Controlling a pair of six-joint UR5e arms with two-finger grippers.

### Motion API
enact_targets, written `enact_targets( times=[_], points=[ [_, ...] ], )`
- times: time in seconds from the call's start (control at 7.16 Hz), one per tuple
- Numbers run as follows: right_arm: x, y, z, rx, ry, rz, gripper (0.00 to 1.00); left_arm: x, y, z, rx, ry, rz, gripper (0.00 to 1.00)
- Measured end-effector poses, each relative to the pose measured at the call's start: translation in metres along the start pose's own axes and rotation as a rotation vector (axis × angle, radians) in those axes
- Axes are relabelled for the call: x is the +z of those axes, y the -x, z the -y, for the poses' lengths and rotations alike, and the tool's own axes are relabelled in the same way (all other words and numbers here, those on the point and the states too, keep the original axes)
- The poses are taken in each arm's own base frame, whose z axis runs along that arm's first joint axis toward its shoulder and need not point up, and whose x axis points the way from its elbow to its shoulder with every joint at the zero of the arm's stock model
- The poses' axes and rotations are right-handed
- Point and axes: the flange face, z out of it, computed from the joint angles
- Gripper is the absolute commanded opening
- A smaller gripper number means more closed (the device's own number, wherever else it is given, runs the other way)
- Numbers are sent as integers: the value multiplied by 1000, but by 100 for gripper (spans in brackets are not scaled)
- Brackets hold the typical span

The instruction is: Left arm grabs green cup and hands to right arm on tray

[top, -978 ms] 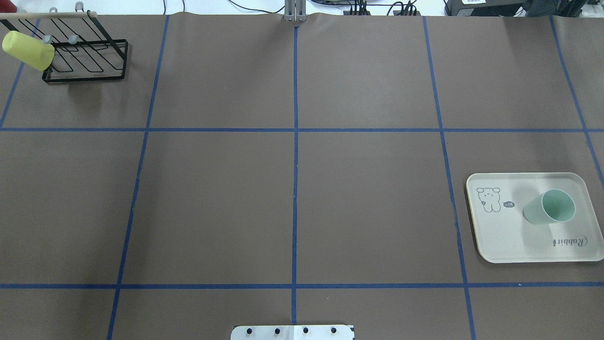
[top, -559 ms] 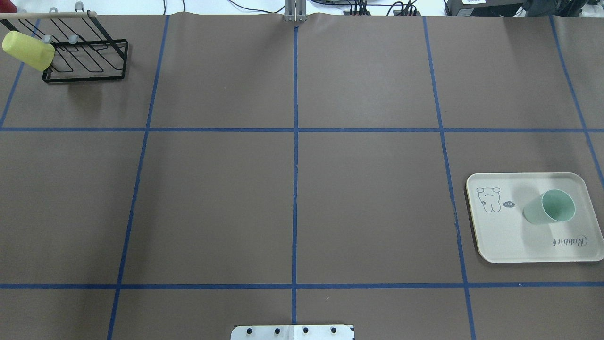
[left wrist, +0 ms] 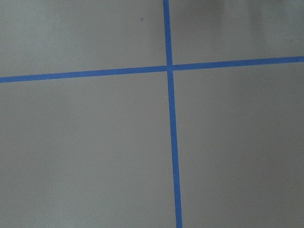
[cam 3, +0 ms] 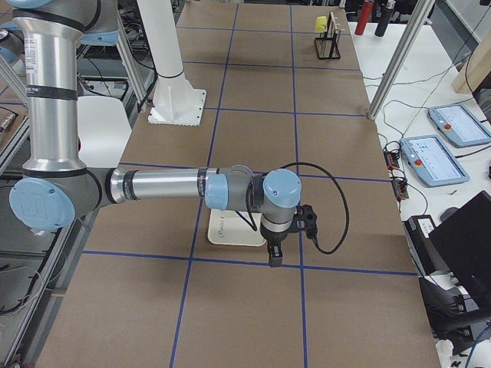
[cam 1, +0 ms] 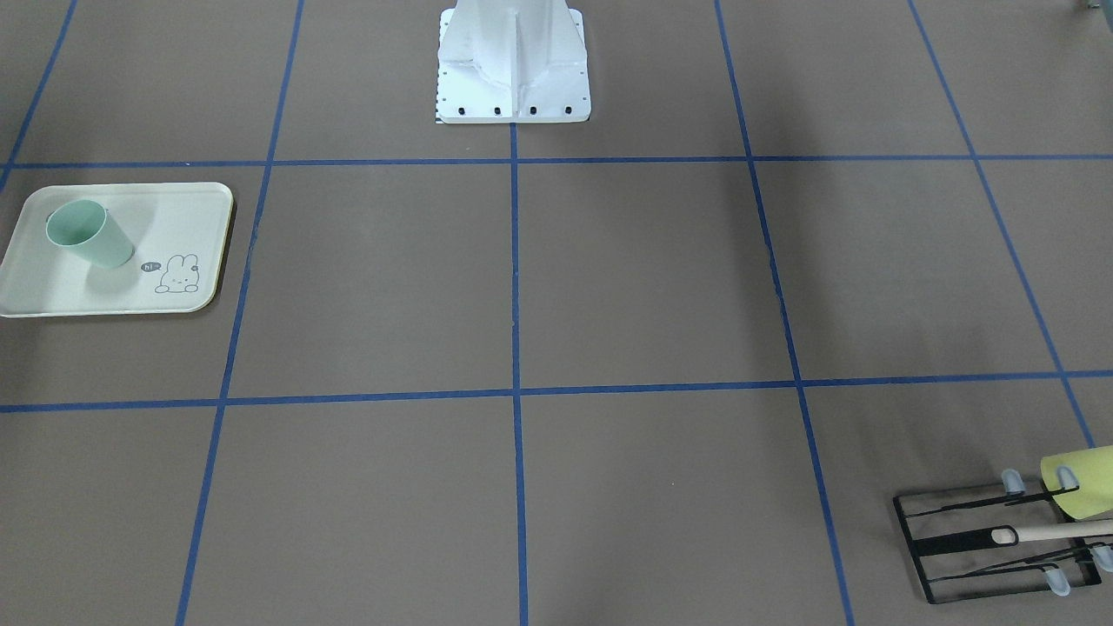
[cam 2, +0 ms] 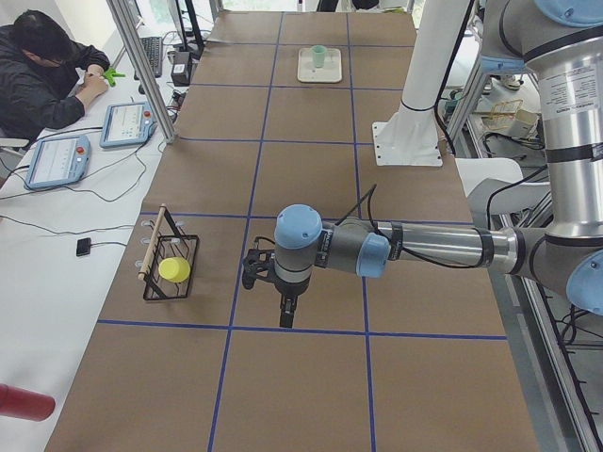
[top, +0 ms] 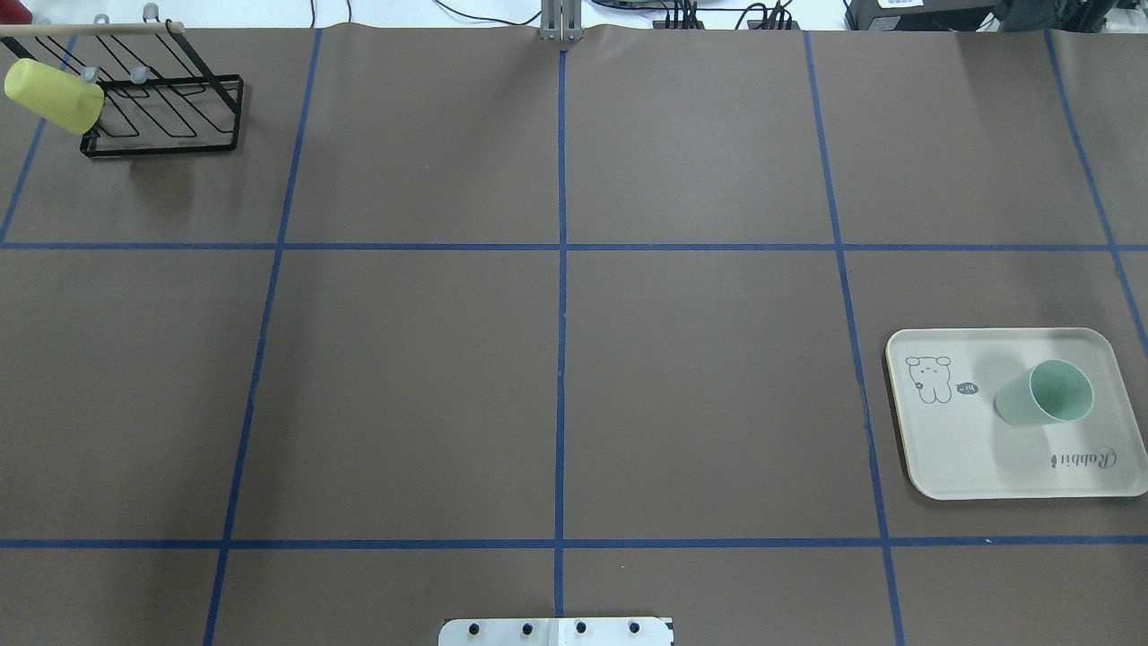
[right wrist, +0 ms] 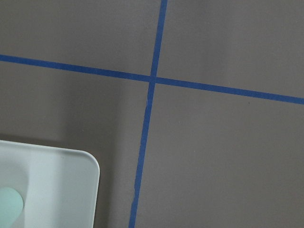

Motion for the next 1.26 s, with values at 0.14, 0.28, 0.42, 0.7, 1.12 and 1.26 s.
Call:
enact_targets(
  times=[0.14, 0.28, 0.42, 0.7, 1.12, 1.26],
  points=[
    [3, 2, 1, -5, 6, 2, 99, 0, 0, 0, 0, 0, 0, 100],
    [5, 3, 2, -7, 10, 2, 99, 0, 0, 1, 1, 1, 1, 100],
    [7, 3, 2, -8, 13, 2, 99, 1, 1, 0, 16, 3, 2, 100],
    [9, 4, 3, -10, 17, 2, 99, -1, 7, -2, 60, 23, 14, 100],
    [13, 9, 7, -23, 26, 3, 99, -13, 9, 9, 66, 7, 25, 100],
    [16, 12, 8, -28, 31, 4, 99, -15, 9, 10, 67, 2, 23, 100]
  ],
)
